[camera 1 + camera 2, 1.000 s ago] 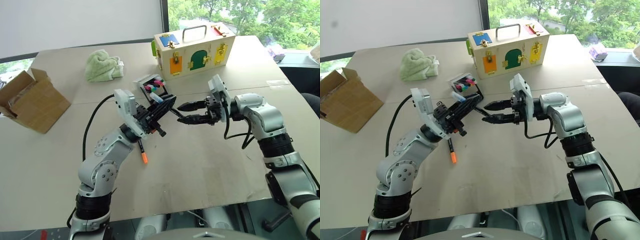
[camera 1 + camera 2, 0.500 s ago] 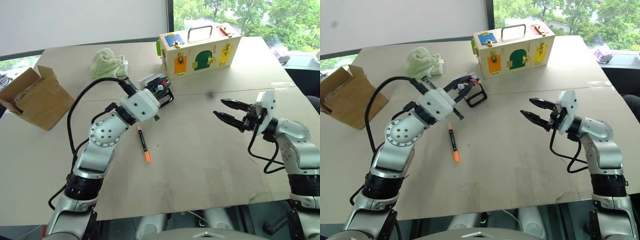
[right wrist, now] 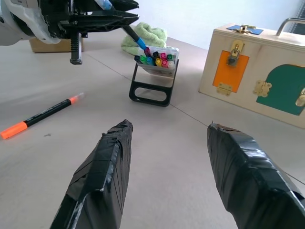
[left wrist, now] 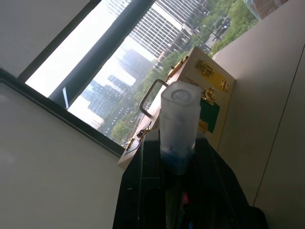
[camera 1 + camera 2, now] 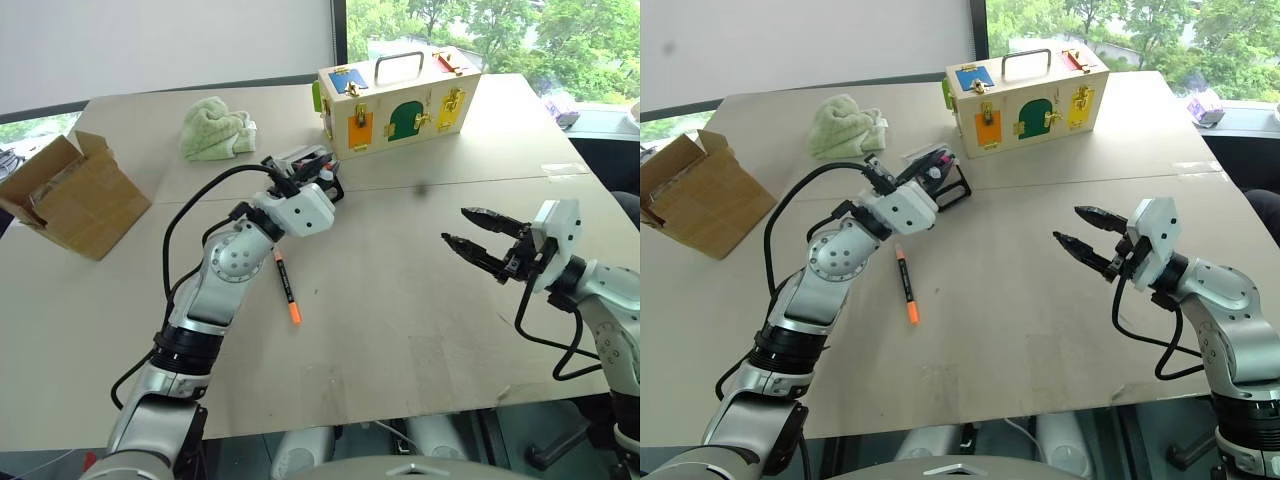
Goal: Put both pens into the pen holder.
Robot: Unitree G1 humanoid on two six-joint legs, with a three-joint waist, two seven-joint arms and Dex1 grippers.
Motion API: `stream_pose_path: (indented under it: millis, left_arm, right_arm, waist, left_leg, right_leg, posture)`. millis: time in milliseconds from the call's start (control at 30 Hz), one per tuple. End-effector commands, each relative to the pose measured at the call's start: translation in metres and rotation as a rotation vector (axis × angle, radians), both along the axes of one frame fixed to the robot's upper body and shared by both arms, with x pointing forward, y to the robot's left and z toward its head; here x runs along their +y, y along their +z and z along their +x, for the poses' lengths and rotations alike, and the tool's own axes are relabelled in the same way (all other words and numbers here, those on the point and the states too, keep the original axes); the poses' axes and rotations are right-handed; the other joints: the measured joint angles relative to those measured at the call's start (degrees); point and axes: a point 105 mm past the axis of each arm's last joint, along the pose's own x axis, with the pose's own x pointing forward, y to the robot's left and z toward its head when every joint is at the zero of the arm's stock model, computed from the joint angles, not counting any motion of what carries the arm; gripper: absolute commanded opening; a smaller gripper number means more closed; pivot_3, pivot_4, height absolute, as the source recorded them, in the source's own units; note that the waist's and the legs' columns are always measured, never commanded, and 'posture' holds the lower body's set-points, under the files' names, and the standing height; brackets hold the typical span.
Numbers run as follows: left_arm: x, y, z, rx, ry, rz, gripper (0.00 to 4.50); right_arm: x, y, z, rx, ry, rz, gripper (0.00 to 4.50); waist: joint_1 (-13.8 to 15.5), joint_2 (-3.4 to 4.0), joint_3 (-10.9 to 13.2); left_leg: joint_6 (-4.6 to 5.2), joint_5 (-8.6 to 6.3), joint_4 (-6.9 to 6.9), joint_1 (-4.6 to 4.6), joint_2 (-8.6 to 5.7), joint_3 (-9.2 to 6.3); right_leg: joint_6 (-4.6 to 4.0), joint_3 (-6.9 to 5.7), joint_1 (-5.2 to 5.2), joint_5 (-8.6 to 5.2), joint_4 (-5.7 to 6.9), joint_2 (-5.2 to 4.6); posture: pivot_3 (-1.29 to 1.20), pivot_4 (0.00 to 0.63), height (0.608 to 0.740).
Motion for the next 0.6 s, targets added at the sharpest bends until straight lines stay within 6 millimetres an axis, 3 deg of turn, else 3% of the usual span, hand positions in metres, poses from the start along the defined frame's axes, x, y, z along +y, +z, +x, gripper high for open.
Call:
stream_pose_path:
  millis: [33,267,600]
  left_arm:
    - [-0.001,0.009,-0.001,-0.062,-0.013,0.0,0.03]
    - [-0.007,0.013,-0.011,-0.109,-0.074,0.012,0.03]
    - [0.014,0.013,0.003,-0.111,0.041,-0.013,0.03]
  right_arm:
    - [0.003,0.014,-0.005,-0.055,0.014,0.007,2.66]
    - [0.002,0.012,-0.004,-0.046,0.011,0.011,2.66]
    - [0.003,0.009,-0.003,-0.038,0.016,0.013,2.66]
  waist:
    - [-0.1,0.0,0.0]
    - [0.0,0.0,0.0]
    - [0.0,0.0,0.0]
  left_leg:
    - [0.0,0.0,0.0,0.0,0.0,0.0]
    - [0.0,0.0,0.01,-0.01,0.0,0.0]
    - [0.0,0.0,0.01,-0.01,0.0,0.0]
  right_leg:
    - [0.0,0.0,0.0,0.0,0.0,0.0]
    - [0.0,0.0,0.0,0.0,0.0,0.0]
    - [0.0,-0.01,0.0,0.0,0.0,0.0]
  posture:
    - [0.0,0.15,0.74]
    - [0.0,0.15,0.74]
    - [0.0,0.15,0.74]
